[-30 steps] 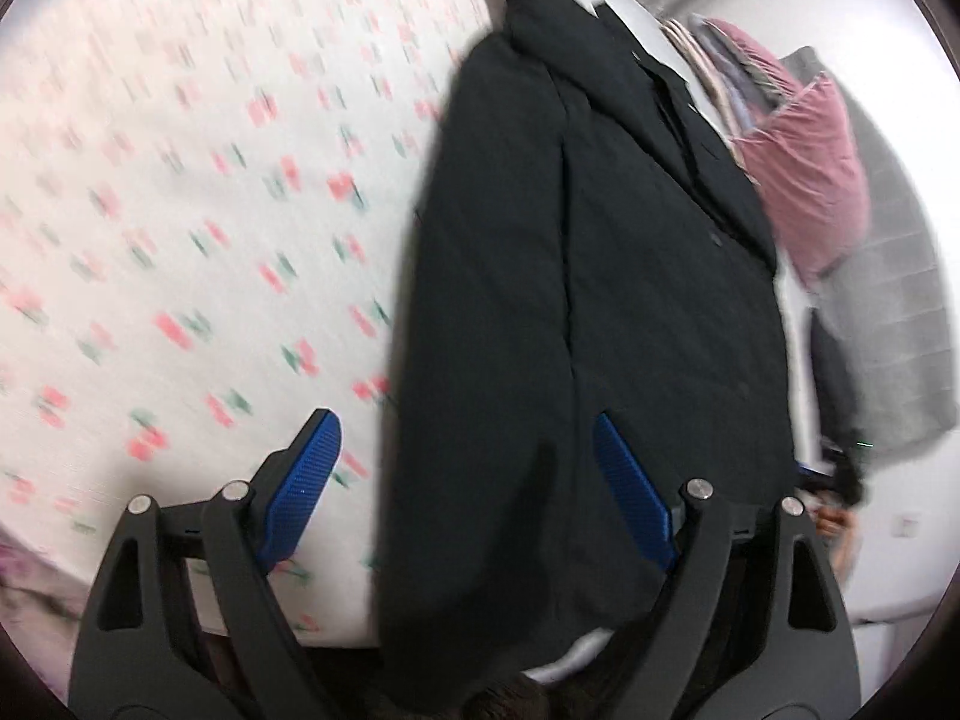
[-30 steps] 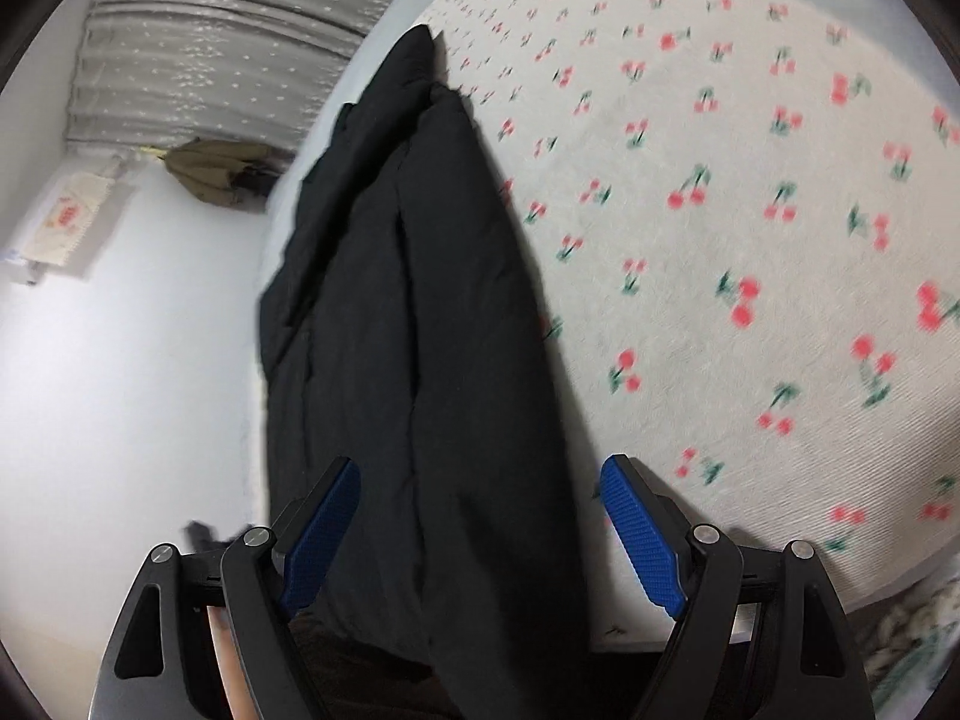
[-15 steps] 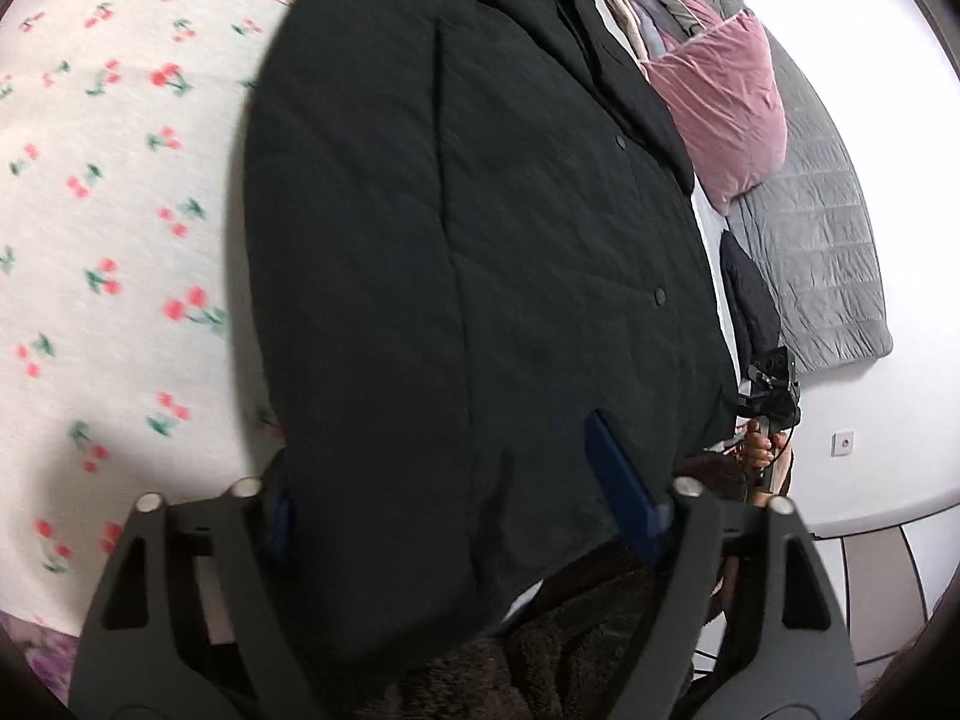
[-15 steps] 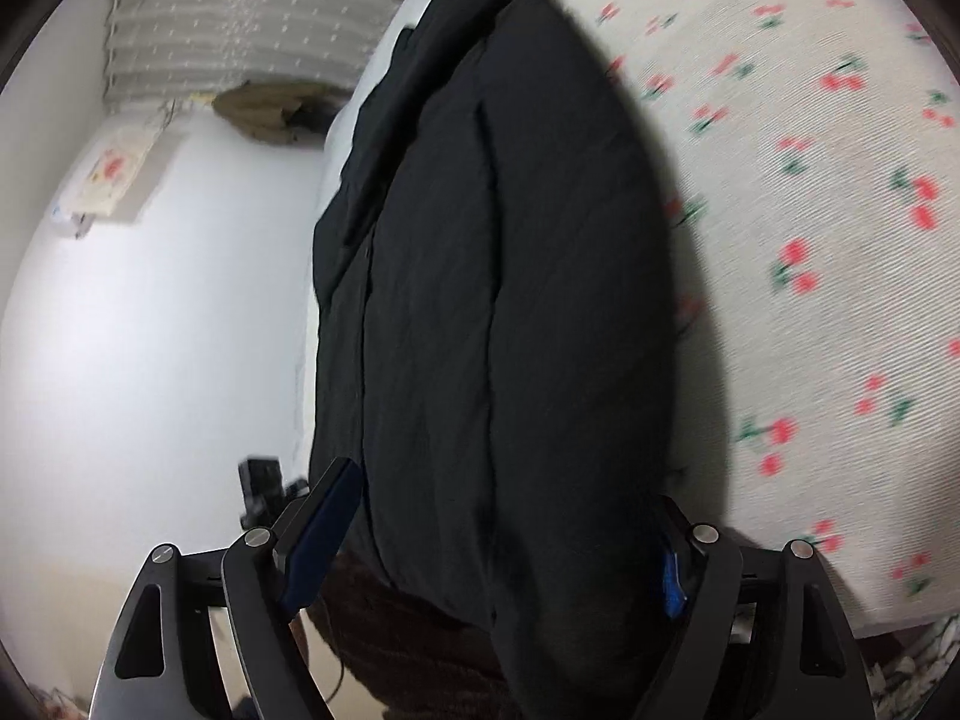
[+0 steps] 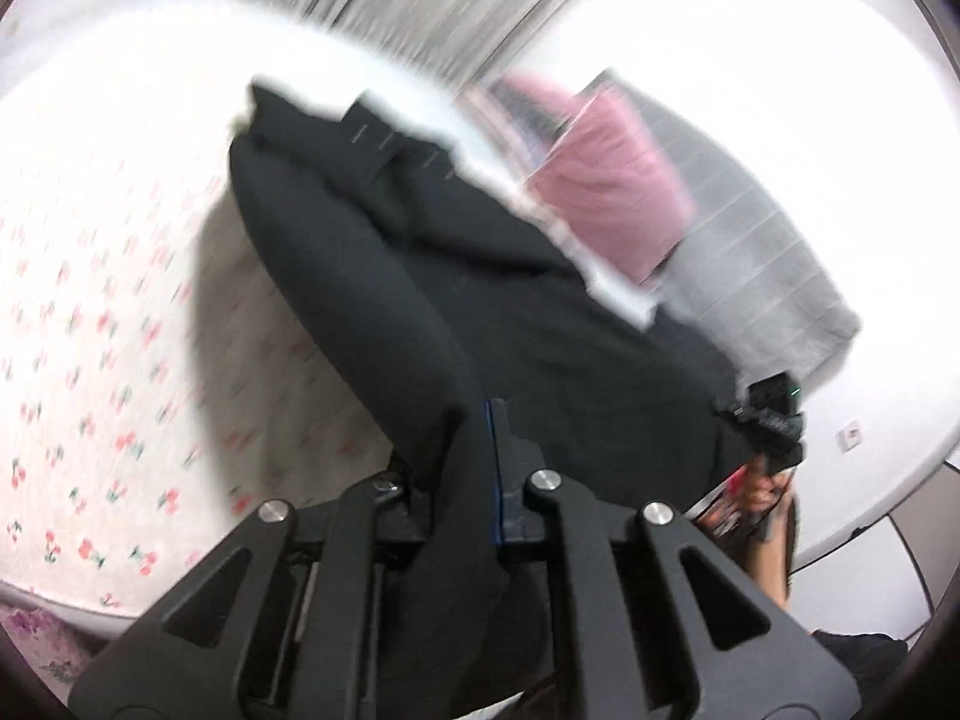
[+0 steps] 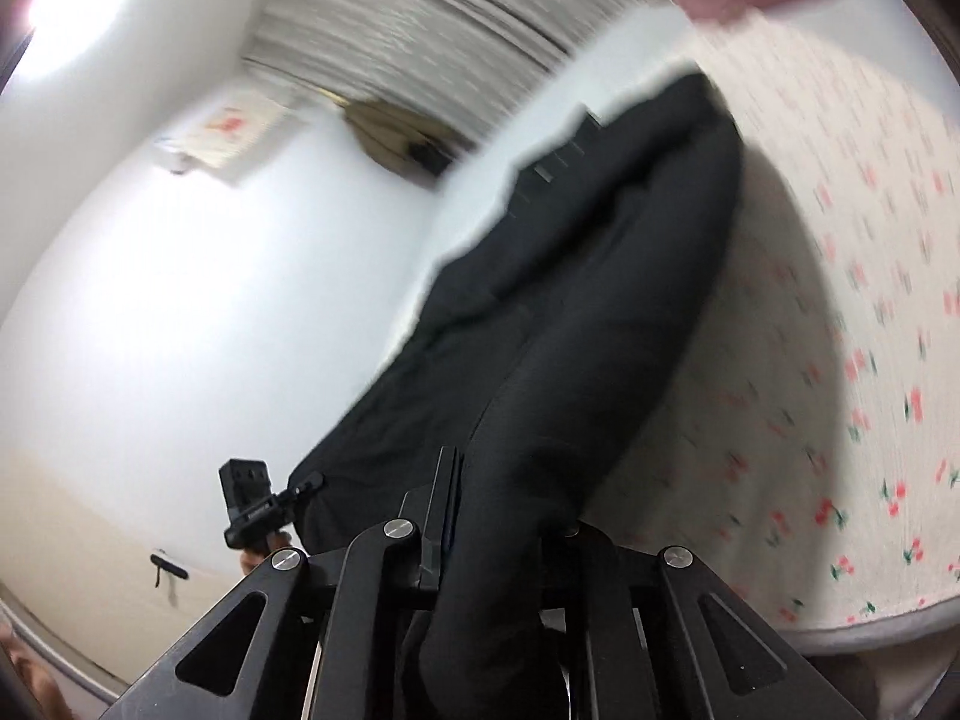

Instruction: Fold large clothes

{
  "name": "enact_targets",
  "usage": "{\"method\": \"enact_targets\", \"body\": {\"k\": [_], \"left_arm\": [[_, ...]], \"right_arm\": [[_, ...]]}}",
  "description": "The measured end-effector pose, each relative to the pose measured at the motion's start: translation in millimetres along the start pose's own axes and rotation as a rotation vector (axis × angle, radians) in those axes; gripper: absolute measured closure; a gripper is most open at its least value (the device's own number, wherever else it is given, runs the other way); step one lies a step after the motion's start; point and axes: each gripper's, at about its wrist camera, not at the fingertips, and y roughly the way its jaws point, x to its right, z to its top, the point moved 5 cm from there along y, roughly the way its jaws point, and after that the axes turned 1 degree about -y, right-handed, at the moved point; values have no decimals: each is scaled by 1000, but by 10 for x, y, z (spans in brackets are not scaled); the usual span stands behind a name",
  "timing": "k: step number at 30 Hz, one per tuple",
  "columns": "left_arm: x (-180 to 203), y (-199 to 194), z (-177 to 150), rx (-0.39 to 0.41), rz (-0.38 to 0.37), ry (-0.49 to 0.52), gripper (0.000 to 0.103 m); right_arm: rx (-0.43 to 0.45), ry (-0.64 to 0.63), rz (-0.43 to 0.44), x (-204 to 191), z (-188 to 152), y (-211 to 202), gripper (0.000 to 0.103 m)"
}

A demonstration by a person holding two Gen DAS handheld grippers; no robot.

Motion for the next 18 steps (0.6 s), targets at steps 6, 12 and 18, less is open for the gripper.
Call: {"method": "enact_targets", "body": {"k": [6, 12, 18], "left_arm": [[564, -645, 68, 192, -134, 91, 93], [885, -1315, 70, 328, -199, 161, 93], [759, -1330, 224, 403, -106, 129, 91]], "right_arm": [[116, -122, 70, -639, 9, -377, 90], [249, -214, 67, -1130, -93, -1127, 90], [301, -187, 26, -1278, 146, -1234, 90]]}}
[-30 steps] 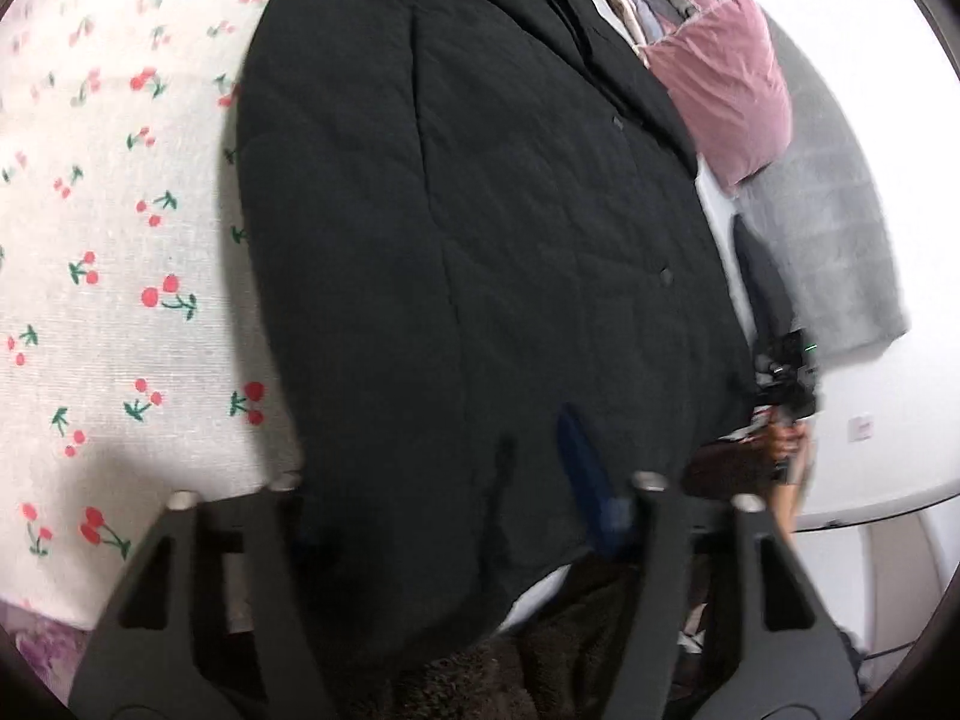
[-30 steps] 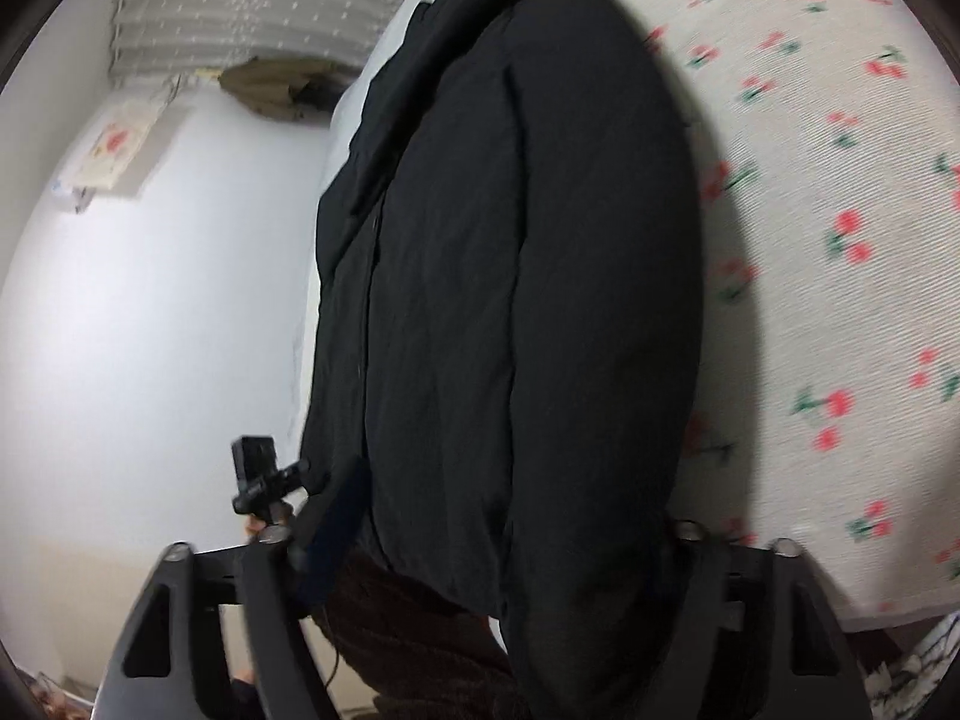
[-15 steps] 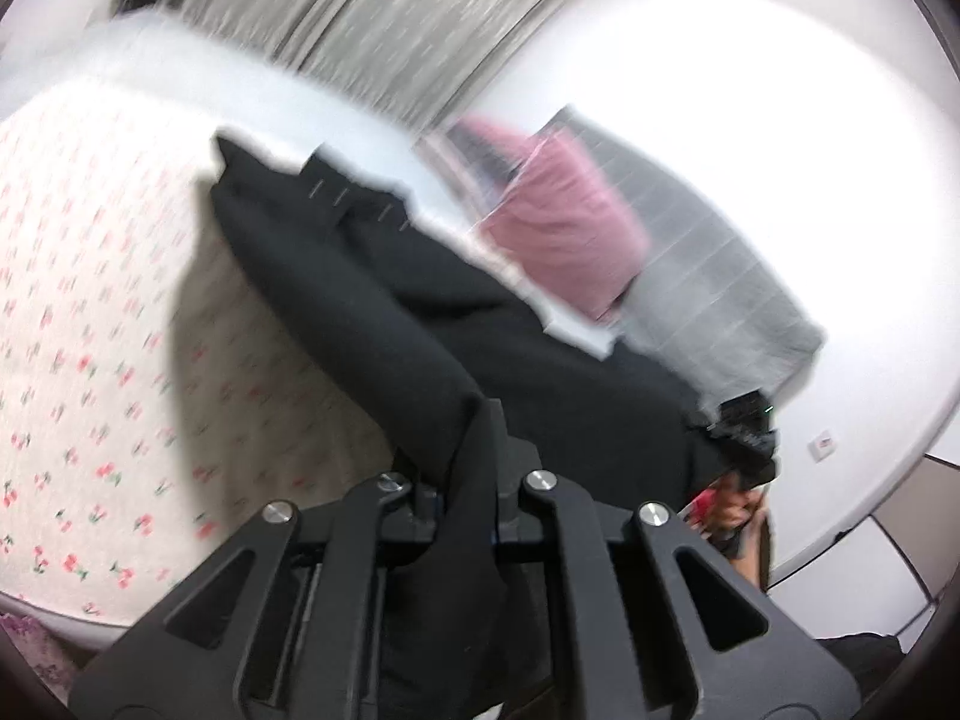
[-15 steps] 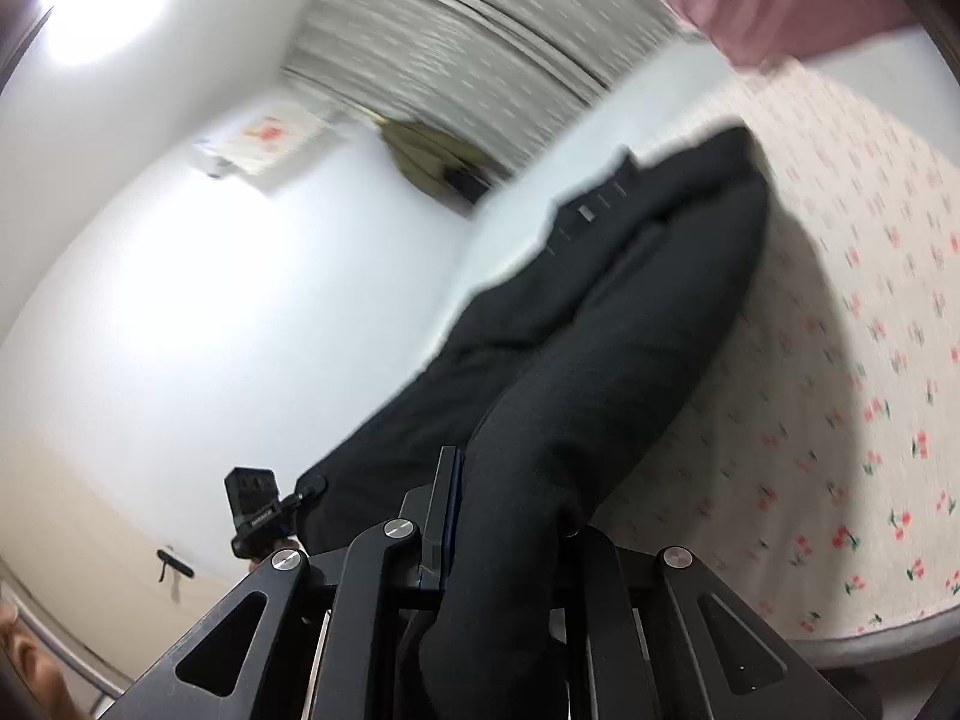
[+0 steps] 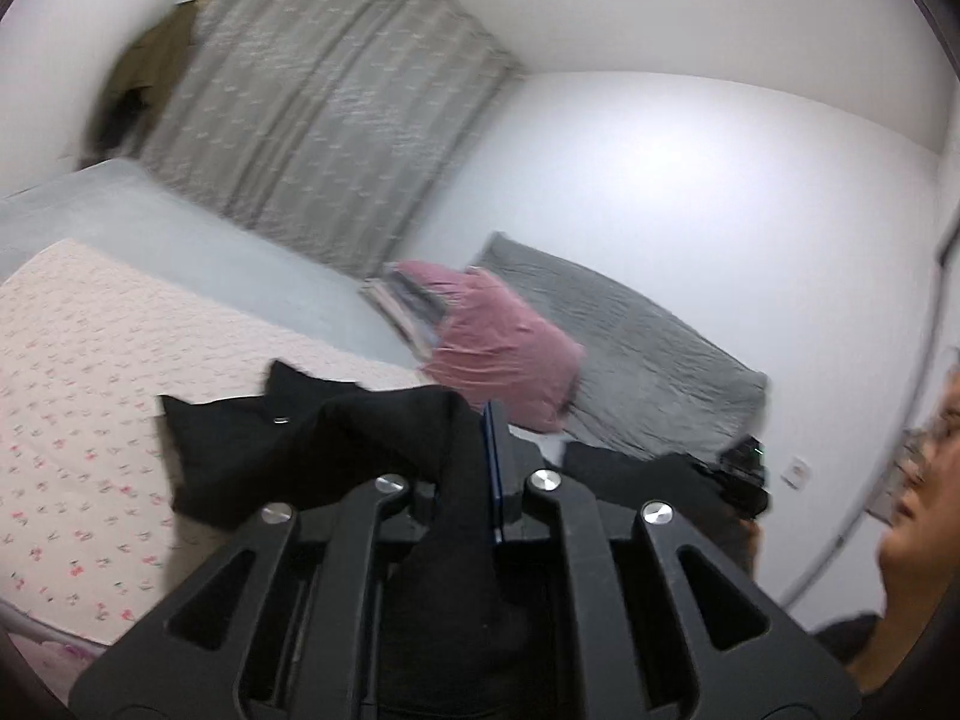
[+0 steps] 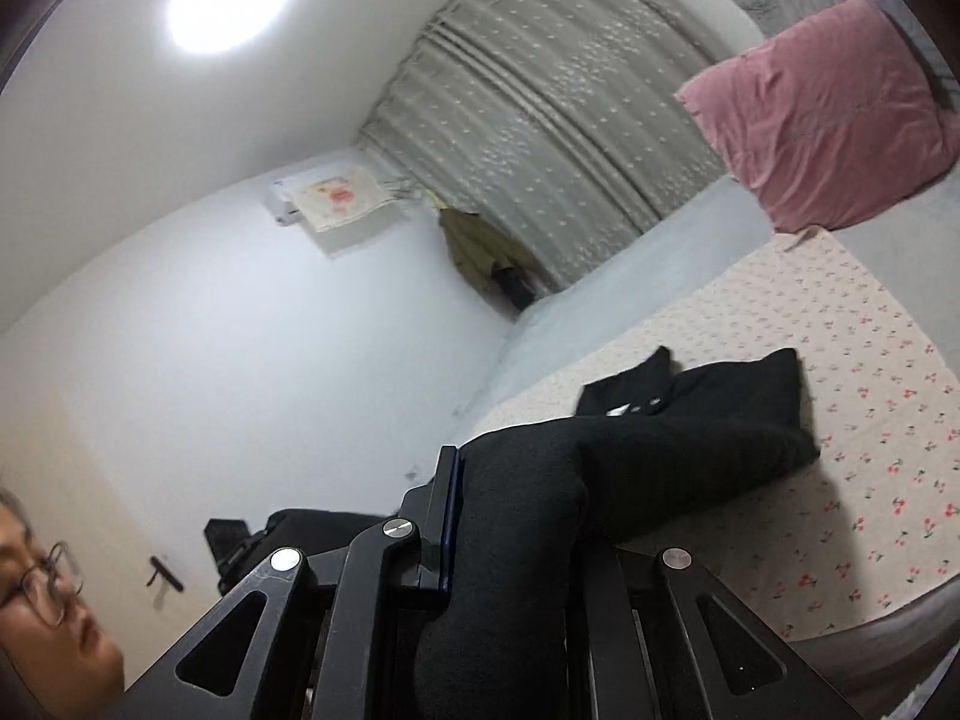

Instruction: Fold large clothes

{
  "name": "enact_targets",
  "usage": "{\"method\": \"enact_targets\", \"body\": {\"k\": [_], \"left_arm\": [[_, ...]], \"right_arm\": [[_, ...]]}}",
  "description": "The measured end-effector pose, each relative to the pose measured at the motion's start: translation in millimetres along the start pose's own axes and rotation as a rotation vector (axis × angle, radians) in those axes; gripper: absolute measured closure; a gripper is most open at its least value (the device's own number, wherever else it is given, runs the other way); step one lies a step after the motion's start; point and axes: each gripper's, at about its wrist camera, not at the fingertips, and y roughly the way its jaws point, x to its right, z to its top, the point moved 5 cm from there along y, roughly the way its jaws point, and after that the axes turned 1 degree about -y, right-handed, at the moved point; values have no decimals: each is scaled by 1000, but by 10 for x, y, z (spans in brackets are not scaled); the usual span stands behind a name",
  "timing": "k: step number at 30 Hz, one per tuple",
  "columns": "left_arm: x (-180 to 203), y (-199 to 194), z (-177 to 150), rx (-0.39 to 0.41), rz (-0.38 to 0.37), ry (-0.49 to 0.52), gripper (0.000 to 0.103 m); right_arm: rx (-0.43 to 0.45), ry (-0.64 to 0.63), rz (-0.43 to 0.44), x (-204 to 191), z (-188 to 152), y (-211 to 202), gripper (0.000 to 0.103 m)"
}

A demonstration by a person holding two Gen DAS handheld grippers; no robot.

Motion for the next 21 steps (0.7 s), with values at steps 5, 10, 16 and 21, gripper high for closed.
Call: {"method": "enact_targets", "body": {"k": [5, 10, 16, 21], "left_arm": [[-656, 718, 28, -24, 198, -84, 90], [-1310, 1495, 168, -1, 362, -207, 90], [-1829, 2120, -37, -53, 510, -222, 89], [-2335, 2470, -455, -158, 668, -227, 67]], "right_arm": [[-49, 94, -148, 526, 219, 592, 90], [-51, 156, -324, 1134, 509, 1286, 90], [-75, 266, -420, 1873, 560, 1942, 89], [-195, 295, -667, 2638, 114, 2361, 59]]}}
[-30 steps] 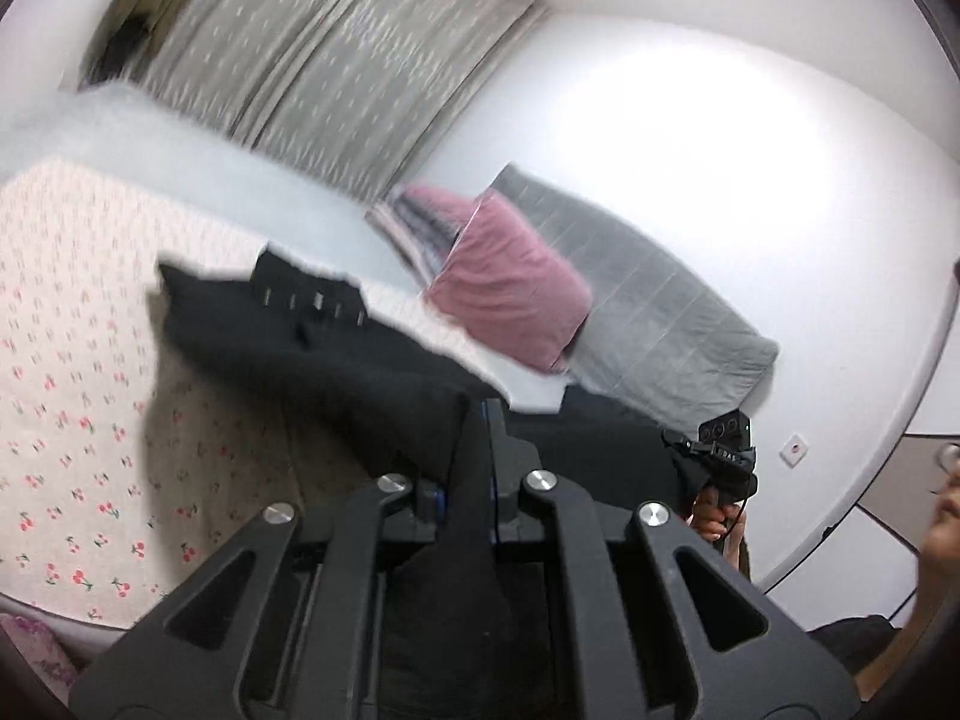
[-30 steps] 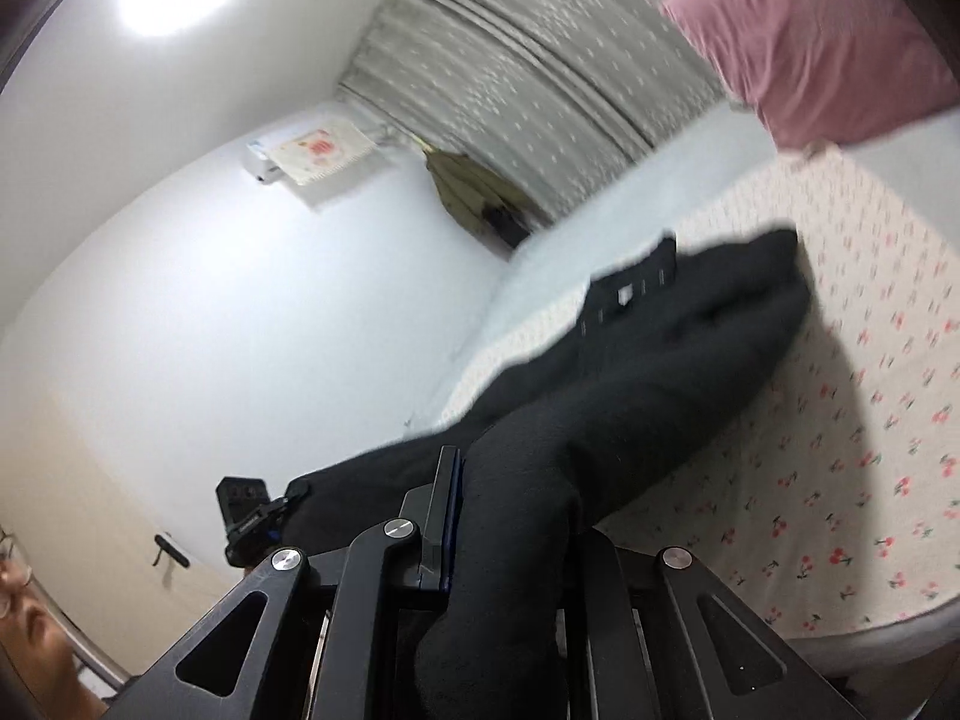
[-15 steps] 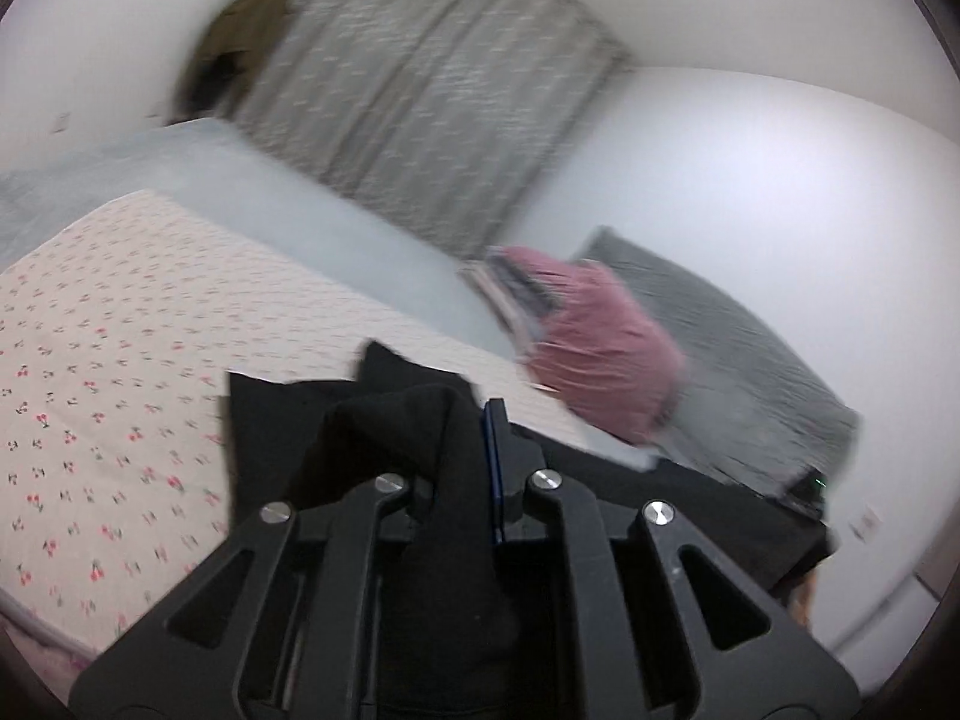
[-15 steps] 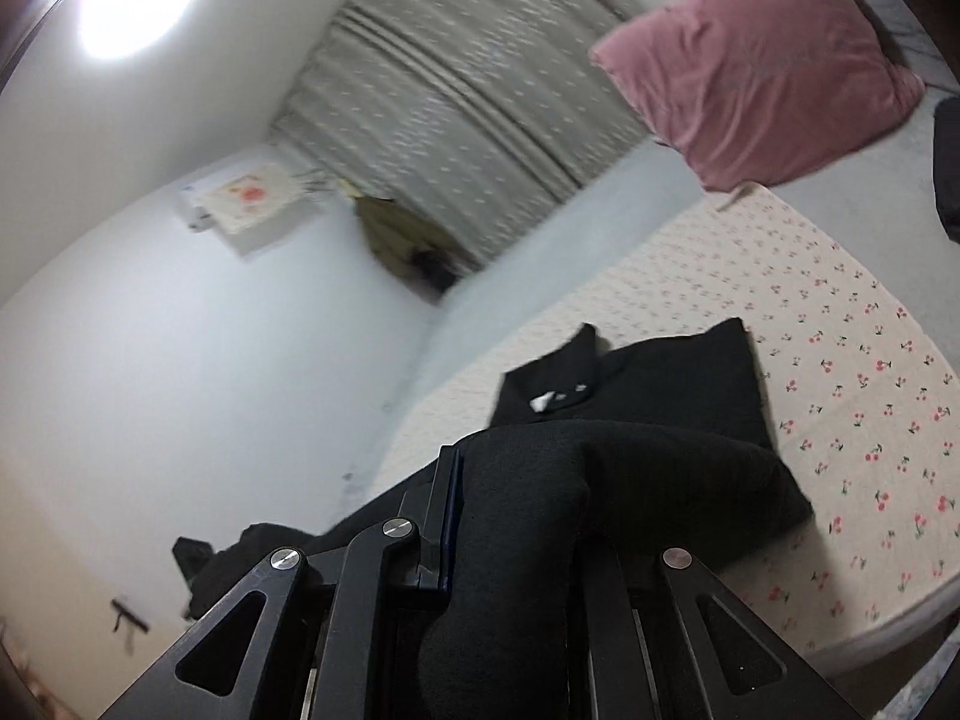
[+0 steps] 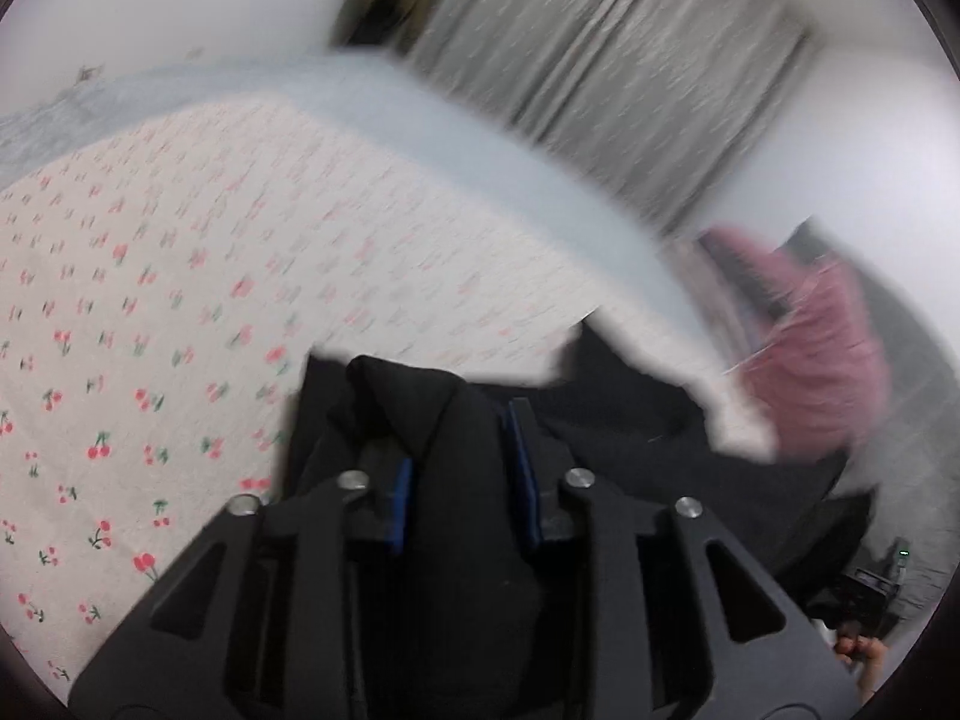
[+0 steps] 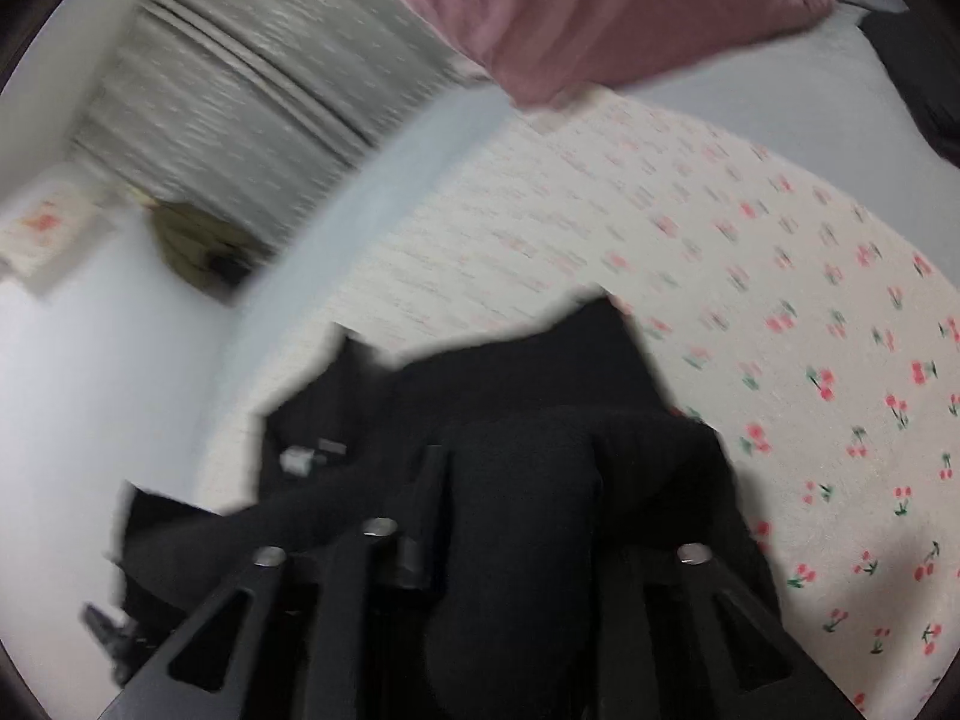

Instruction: Fold large clothes

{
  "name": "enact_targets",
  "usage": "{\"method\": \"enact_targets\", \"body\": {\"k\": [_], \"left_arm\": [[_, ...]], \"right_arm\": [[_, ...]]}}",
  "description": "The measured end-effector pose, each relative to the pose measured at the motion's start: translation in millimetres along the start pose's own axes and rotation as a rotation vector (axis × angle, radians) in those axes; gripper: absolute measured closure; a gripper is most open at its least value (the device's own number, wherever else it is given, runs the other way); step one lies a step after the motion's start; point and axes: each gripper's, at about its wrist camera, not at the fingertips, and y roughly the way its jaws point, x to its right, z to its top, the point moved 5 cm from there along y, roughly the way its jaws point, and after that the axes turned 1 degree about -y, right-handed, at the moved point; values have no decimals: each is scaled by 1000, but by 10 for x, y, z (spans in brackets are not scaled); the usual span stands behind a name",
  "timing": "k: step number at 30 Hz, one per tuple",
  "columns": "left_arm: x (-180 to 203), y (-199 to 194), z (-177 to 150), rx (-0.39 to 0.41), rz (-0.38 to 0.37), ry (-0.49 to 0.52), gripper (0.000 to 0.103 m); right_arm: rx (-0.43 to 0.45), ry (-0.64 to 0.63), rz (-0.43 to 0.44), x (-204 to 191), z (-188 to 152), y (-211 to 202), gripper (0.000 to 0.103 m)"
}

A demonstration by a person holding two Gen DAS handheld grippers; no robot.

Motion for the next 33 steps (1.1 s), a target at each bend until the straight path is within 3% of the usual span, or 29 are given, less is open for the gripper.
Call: {"method": "enact_targets", "body": {"k": [1, 3, 6, 9, 11, 13, 15, 18, 20, 22, 25, 29, 31, 33], "left_arm": [[-2, 101, -20, -49, 16, 19, 62], [17, 149, -36, -74, 9, 31, 43], [87, 36, -10, -63, 10, 37, 33], [164, -253, 71, 37, 31, 59, 23], [221, -480, 101, 133, 61, 97, 22], [354, -615, 111, 212, 95, 166, 22], [531, -650, 37, 237, 82, 249, 20], [865, -472, -211, 164, 5, 384, 17], [1060, -201, -436, 50, -32, 475, 17], [1126, 95, -604, -51, -3, 544, 17], [935, 479, -650, -173, 126, 586, 17], [531, 579, -281, -160, 142, 464, 17], [381, 564, -76, -117, 227, 451, 17], [176, 573, 122, -65, 355, 431, 17]], "right_arm": [[-29, 3, -29, 62, -28, 108, 57], [-31, 3, -9, 77, -10, 128, 49], [-17, 47, 57, 84, 101, -42, 36], [73, 99, 126, 108, 177, -373, 32], [146, 81, 151, 32, 183, -610, 31], [209, -21, 122, -171, 139, -741, 27], [230, -149, 65, -513, 37, -733, 25], [159, -394, 23, -1000, -295, -462, 25], [102, -538, 4, -1253, -552, -211, 25], [14, -659, -37, -1390, -766, 60, 25], [-79, -768, -154, -1290, -900, 367, 25], [-47, -657, -185, -856, -529, 239, 25], [27, -563, -257, -541, -244, 91, 25], [112, -465, -390, -238, -2, -61, 25]]}}
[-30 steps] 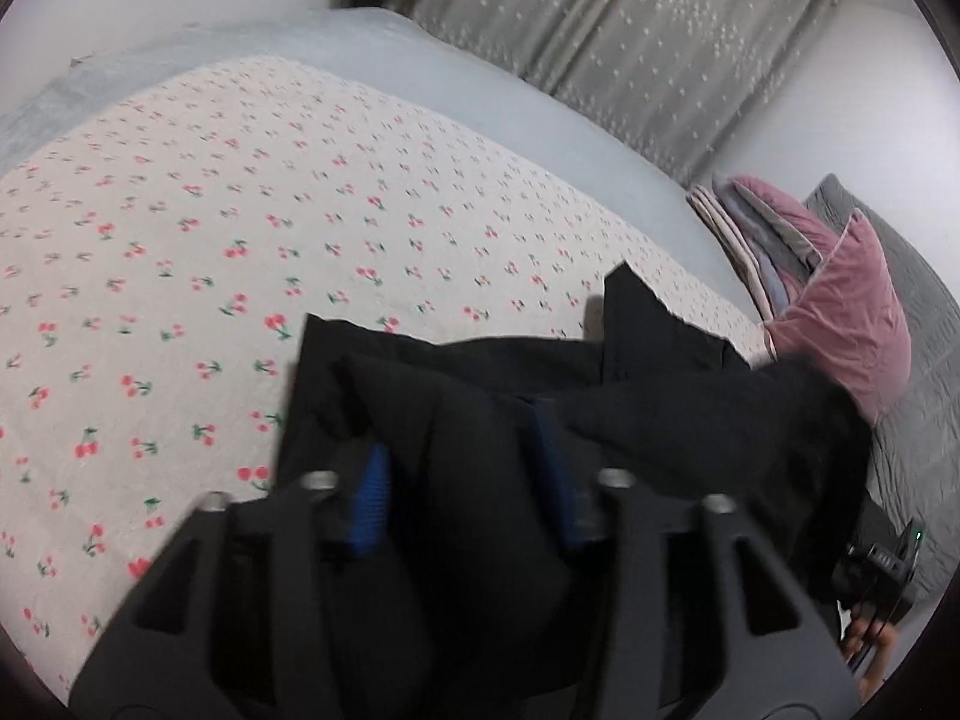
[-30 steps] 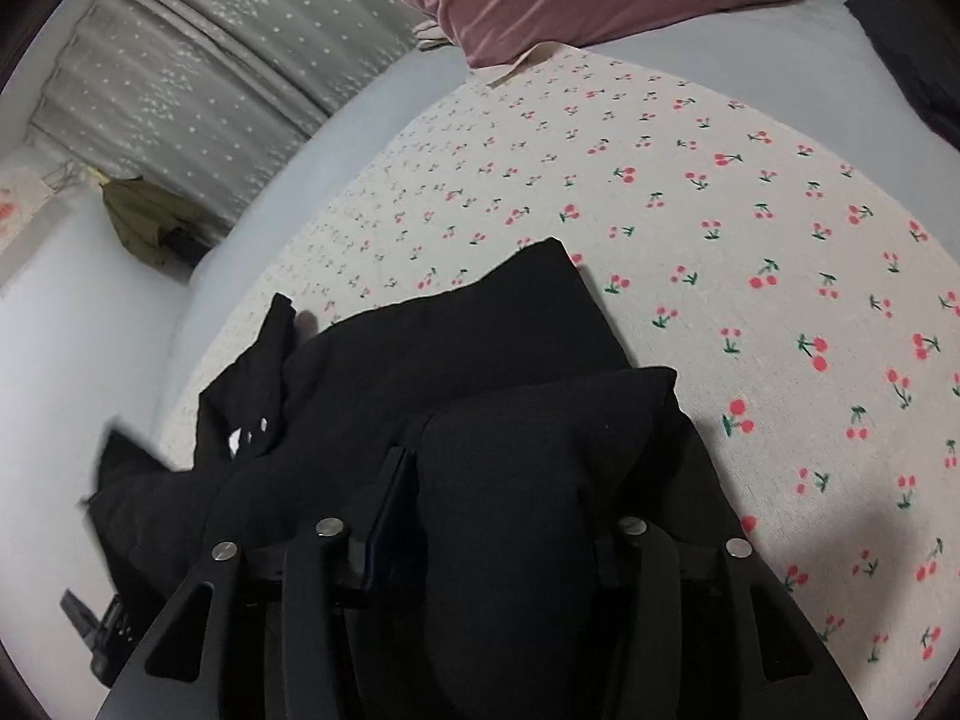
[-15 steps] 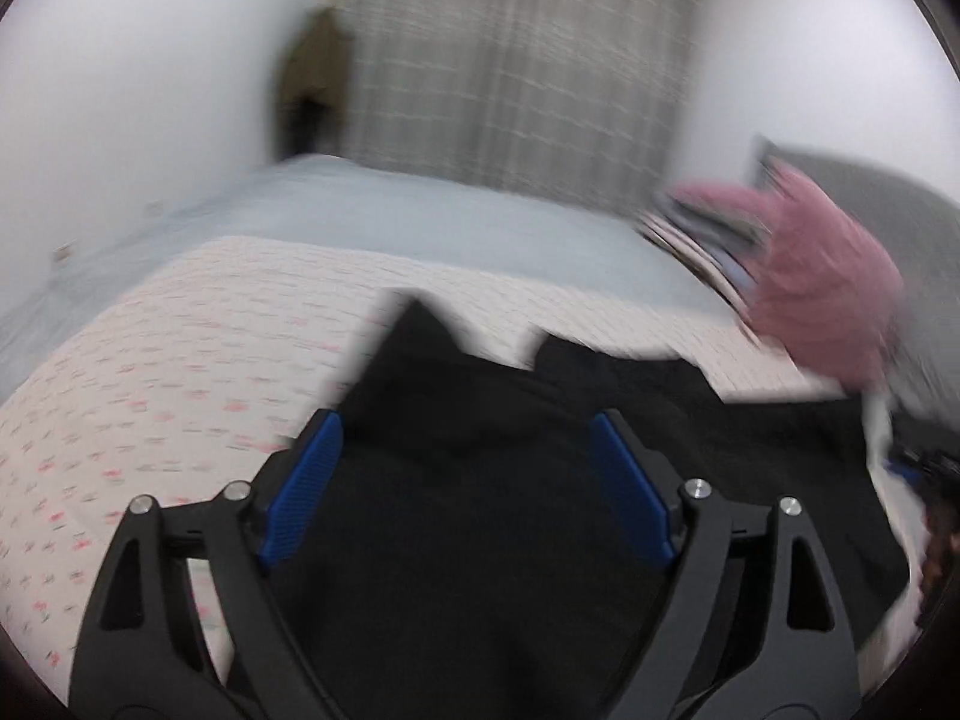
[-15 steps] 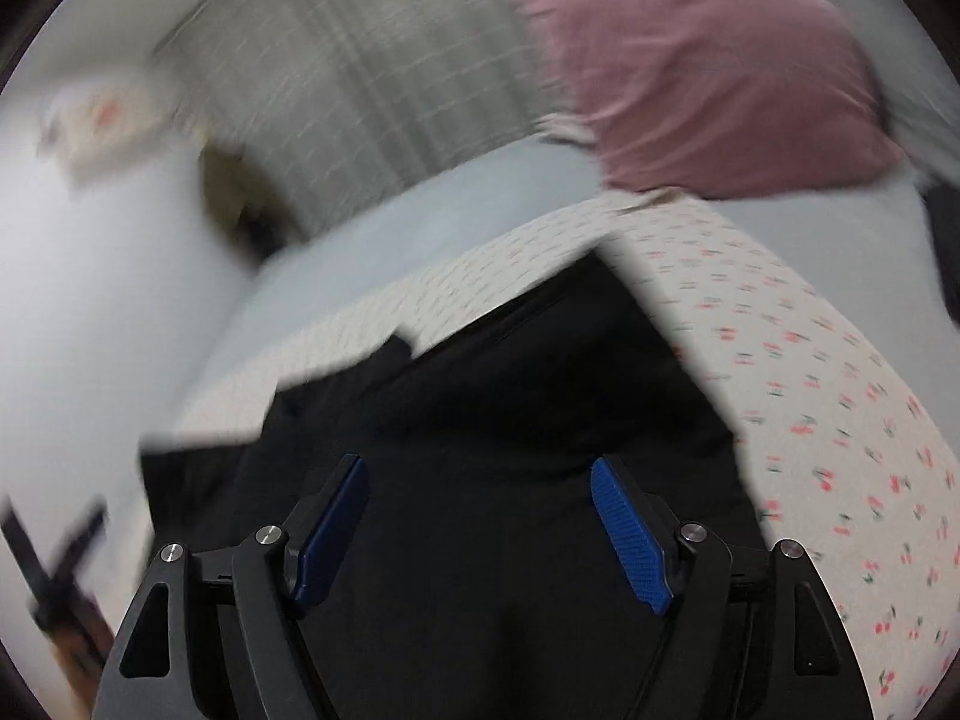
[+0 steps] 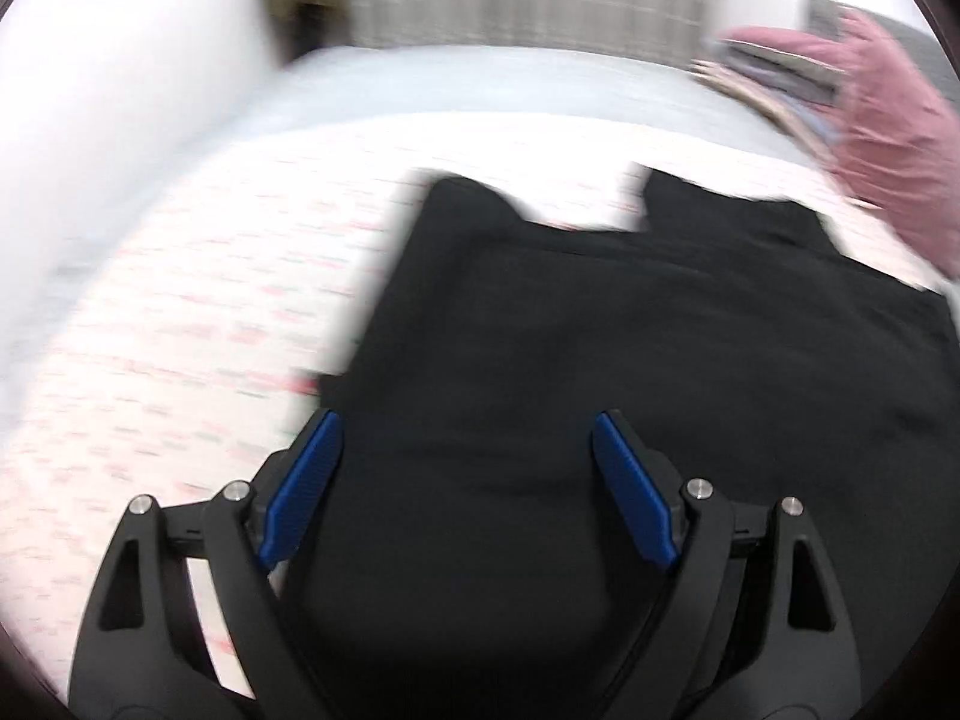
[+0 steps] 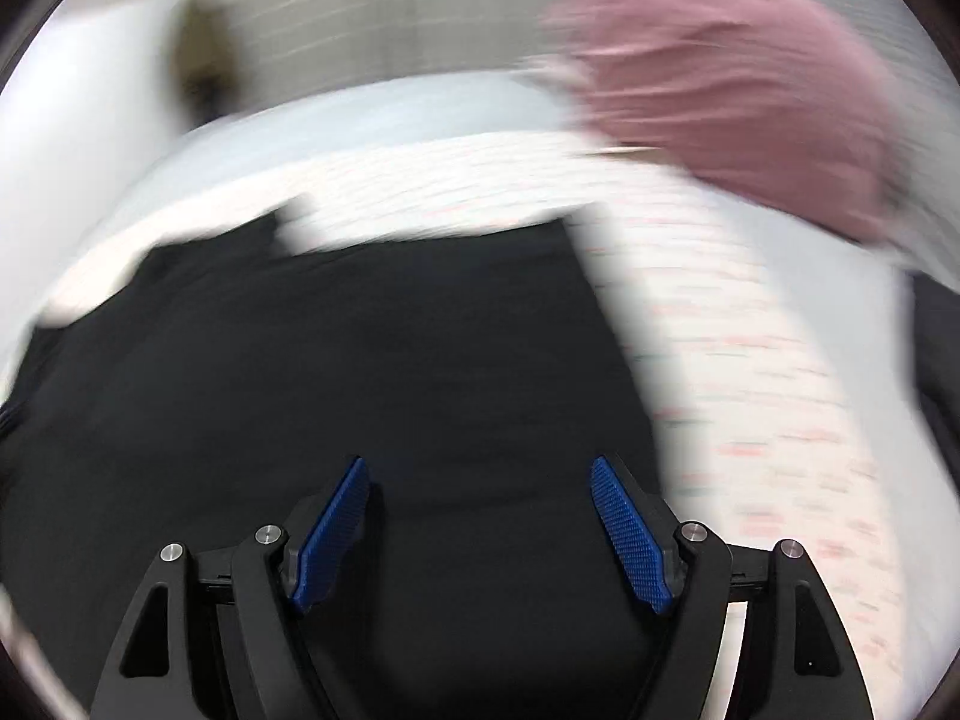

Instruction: Fold large clothes

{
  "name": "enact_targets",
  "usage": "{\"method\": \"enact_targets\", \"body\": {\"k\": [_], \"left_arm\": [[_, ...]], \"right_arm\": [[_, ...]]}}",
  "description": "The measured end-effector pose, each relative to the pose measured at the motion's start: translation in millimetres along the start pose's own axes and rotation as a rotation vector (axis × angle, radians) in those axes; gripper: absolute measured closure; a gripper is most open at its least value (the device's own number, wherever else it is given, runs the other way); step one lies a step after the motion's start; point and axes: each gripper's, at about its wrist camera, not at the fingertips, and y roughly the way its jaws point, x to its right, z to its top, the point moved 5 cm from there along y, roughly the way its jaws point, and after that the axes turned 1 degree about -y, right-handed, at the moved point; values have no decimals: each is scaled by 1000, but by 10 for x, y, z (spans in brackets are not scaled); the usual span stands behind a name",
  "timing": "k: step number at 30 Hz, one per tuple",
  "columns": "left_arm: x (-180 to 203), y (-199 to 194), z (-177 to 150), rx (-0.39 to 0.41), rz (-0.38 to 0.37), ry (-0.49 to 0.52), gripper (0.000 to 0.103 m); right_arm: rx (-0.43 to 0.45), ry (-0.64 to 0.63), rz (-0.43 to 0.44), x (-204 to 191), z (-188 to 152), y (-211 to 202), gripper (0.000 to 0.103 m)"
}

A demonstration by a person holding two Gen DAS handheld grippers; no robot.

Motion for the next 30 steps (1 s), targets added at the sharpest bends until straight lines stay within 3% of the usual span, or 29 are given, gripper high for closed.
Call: {"method": "enact_targets", "body": {"k": [1, 2, 5, 8, 10, 11, 13, 14, 15, 18, 21, 26, 30], "left_arm": [[-84, 43, 19, -10, 22, -21, 17], [-145, 97, 30, -26, -4, -52, 17], [-277, 253, 57, -78, -142, -163, 17], [-380, 364, 100, -85, -259, -295, 19], [-466, 408, 83, -80, -301, -373, 25], [-467, 403, 50, -75, -316, -402, 28], [-492, 420, 74, -55, -321, -434, 38], [-453, 432, 99, -47, -317, -436, 49], [-434, 409, 108, -34, -314, -438, 61], [-389, 195, 144, 41, -341, -450, 89], [-347, -13, 233, 134, -367, -465, 97], [-363, -302, 562, 306, -384, -450, 97], [-399, -209, 843, 339, -366, -447, 97]], "right_arm": [[9, 47, -48, 162, 21, 13, 25], [6, 88, -51, 277, 36, 30, 25], [-29, 198, 73, 466, 43, 158, 25], [-45, 229, 130, 498, 54, 269, 27], [-9, 224, 161, 456, 77, 273, 37], [7, 215, 173, 406, 100, 262, 47], [41, 187, 178, 302, 124, 237, 59], [62, 166, 166, 233, 139, 224, 66], [84, 144, 157, 111, 192, 249, 76], [177, 100, 149, -59, 337, 160, 91], [283, 121, 138, -116, 516, -17, 96], [411, 191, 101, -64, 762, -234, 97], [443, 192, 76, -32, 1000, -169, 97]]}}
